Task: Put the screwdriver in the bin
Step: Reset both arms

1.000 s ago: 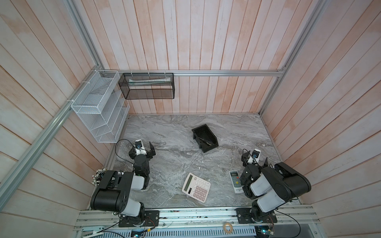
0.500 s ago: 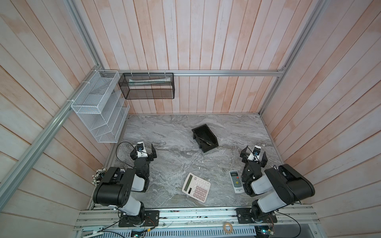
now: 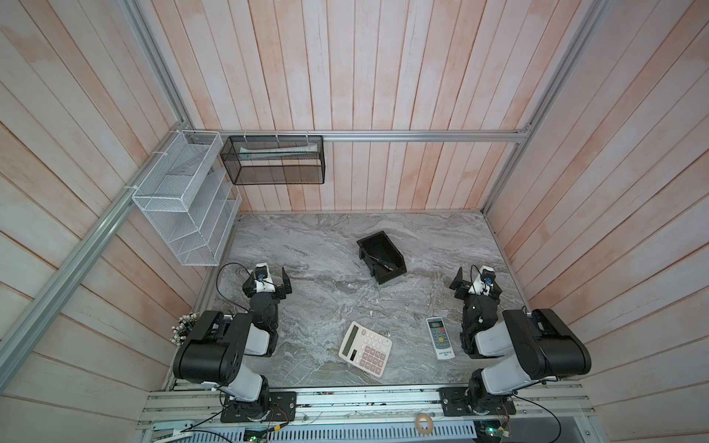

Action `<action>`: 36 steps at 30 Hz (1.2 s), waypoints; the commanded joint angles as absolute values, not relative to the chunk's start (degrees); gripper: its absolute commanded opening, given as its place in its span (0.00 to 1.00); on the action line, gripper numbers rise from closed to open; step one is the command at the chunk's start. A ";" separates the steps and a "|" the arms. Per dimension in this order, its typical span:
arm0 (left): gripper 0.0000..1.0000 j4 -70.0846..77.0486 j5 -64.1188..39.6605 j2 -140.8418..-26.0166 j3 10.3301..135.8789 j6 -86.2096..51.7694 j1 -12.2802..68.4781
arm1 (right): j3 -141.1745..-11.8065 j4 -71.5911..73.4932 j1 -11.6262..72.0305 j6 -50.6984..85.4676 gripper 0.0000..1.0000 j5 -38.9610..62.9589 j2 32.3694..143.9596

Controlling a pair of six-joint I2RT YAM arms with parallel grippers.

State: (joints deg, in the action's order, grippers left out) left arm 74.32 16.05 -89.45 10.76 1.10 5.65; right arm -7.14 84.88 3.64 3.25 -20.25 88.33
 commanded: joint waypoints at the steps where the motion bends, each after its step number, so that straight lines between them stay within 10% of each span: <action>1: 1.00 73.31 14.99 -88.91 12.01 1.49 5.30 | -10.14 77.58 3.42 4.55 0.97 -17.48 87.70; 36: 1.00 64.59 7.91 -88.50 16.04 -1.05 1.32 | -11.25 77.33 4.53 3.08 0.98 -18.99 88.68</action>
